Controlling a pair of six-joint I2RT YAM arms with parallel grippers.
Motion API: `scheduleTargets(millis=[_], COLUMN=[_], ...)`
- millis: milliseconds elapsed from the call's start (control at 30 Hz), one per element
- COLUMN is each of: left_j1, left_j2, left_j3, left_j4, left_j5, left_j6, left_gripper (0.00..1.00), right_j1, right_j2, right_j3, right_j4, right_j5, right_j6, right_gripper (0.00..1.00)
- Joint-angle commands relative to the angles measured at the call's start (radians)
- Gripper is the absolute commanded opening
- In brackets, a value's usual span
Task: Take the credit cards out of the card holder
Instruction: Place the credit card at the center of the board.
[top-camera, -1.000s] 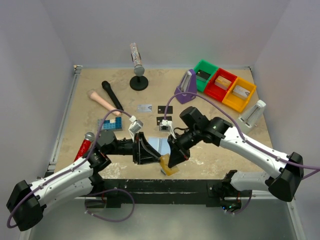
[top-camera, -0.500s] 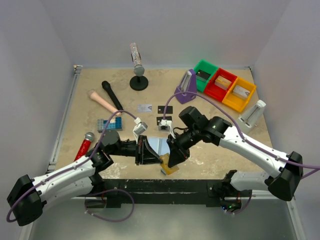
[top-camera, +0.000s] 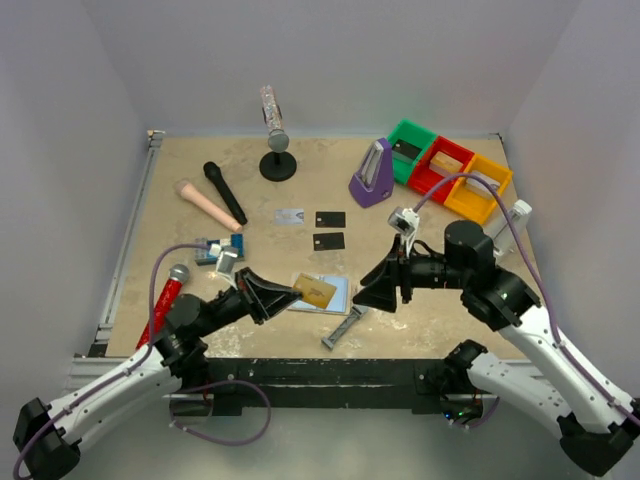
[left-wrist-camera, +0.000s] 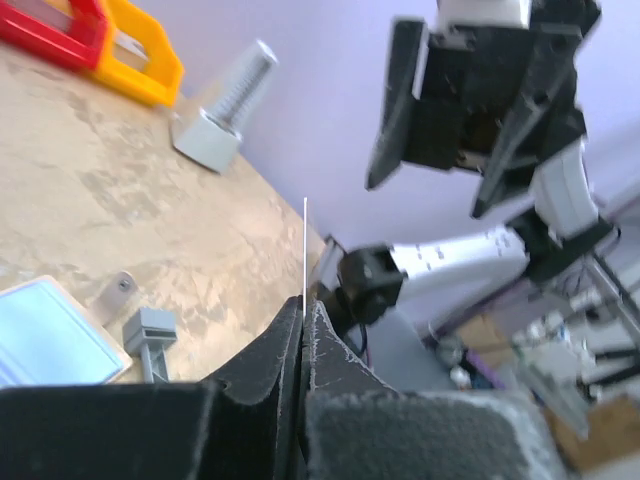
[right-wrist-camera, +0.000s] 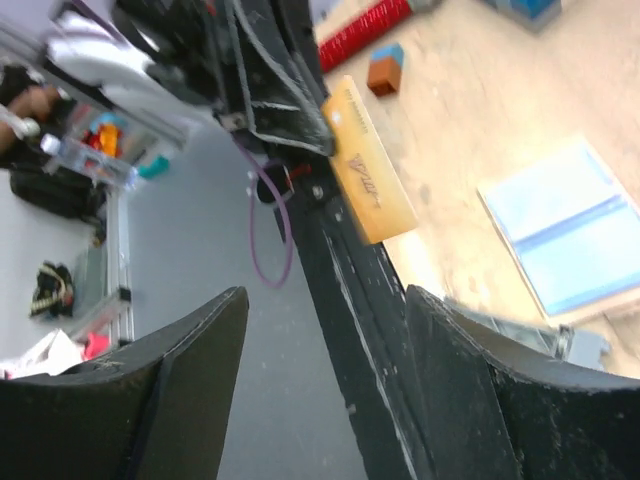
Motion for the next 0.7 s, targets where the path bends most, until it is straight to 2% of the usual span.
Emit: scheduleTargets(millis=[0, 200, 300, 533, 667], left_j1=[0.004, 0.004, 0.004, 0.004, 0.004], left_j2=[-0.075, -0.040, -0.017, 0.031, 0.045], left_j3=[-0.117, -0.128, -0.143, -0.152, -0.145], left_j4=[0.232, 0.361, 0.414, 0.473, 0.474], left_j5=[-0.284, -0.275, -0.275, -0.267, -0.268], left_j6=[-0.155, -0.156, -0.180, -0.202, -0.203], left_gripper=[0.00, 0.00, 0.00, 0.00, 0.00], right_j1=[-0.001, -0.001, 0.001, 0.017, 0.048], right_j2=[-0.012, 0.051, 0.102, 0.145, 0.174], right_j3=[-0.103, -0.251, -0.258, -0.248, -0.208], right_j4=[0.252, 0.615, 0.705, 0.789, 0.754], right_j5=[0.067, 0.043, 0.021, 0.003, -0.005], right_j6=[0.191, 0.447, 0.503, 0.547, 0.523], right_gripper=[0.69, 0.70, 0.71, 0.68, 0.66])
